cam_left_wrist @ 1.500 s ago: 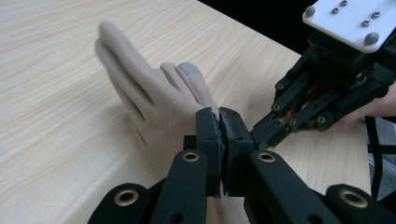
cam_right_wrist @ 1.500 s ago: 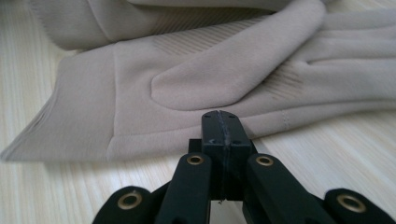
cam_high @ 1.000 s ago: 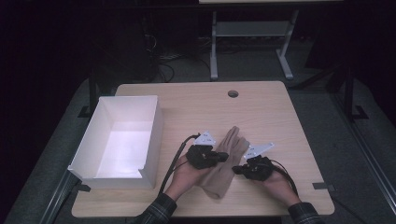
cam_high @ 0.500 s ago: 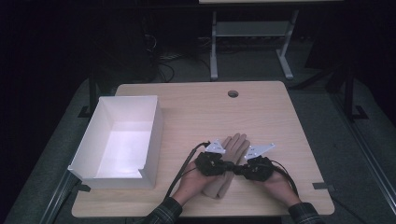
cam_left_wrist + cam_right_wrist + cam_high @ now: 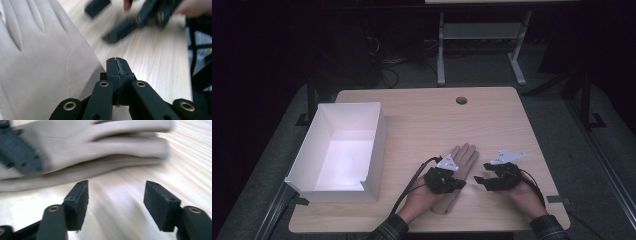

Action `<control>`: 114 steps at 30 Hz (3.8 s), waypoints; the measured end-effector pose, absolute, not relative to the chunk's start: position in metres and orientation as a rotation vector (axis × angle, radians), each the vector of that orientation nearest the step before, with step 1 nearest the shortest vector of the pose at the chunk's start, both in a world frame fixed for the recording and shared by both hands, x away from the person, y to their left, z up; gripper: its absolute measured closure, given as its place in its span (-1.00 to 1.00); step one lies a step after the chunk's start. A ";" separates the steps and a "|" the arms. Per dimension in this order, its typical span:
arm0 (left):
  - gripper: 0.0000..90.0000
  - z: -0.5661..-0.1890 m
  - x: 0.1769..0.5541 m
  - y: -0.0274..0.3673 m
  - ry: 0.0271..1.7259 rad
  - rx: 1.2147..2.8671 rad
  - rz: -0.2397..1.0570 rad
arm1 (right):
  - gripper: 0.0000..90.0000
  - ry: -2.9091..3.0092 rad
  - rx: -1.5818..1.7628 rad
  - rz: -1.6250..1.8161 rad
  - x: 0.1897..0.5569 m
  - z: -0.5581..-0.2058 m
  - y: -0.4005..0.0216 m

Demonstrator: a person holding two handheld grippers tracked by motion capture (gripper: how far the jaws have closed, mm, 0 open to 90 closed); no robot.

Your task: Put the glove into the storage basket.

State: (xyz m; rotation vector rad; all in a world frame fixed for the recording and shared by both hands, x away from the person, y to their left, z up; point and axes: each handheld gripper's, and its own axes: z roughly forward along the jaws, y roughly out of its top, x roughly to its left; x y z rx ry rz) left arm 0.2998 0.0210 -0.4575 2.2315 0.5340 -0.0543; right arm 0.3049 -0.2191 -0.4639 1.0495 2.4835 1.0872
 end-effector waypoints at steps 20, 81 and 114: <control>0.99 -0.458 0.305 0.050 0.601 2.311 0.011 | -0.58 2.394 1.147 1.011 0.317 -0.478 -0.234; 0.46 -0.456 0.346 0.053 0.627 2.422 0.235 | -0.71 2.379 1.146 1.041 0.316 -0.482 -0.233; 0.47 -0.348 0.350 0.082 0.799 2.275 0.165 | -0.70 2.384 1.141 1.052 0.316 -0.482 -0.231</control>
